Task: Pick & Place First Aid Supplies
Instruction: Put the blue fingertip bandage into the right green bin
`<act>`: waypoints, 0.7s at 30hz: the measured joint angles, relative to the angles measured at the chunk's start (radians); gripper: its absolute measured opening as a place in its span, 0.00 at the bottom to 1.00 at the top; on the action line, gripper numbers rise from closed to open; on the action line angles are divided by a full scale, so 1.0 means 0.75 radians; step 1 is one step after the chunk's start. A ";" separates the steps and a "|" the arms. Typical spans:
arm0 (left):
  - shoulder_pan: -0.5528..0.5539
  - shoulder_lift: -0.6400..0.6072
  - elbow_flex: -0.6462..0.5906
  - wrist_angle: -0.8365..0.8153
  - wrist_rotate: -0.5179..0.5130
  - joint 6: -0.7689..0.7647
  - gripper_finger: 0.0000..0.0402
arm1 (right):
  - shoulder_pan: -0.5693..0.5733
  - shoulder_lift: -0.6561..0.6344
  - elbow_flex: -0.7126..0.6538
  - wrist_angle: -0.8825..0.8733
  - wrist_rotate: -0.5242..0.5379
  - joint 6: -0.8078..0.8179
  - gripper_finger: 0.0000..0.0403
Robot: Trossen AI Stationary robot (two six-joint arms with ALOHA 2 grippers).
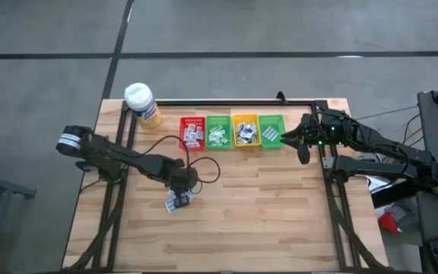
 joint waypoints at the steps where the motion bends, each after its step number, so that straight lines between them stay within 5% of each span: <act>1: 0.000 -0.023 0.021 -0.030 -0.003 0.008 0.01 | -0.001 0.000 0.000 0.001 0.001 0.000 0.25; 7: 0.011 -0.195 0.163 -0.086 -0.014 0.071 0.00 | -0.001 0.002 0.000 0.002 0.000 0.024 0.23; 13: 0.067 -0.345 0.242 0.127 0.010 0.173 0.00 | -0.001 0.040 -0.001 0.043 -0.028 0.121 0.20; 21: 0.213 -0.408 0.235 0.474 0.374 0.209 0.00 | 0.000 0.152 -0.002 0.274 -0.236 0.025 0.16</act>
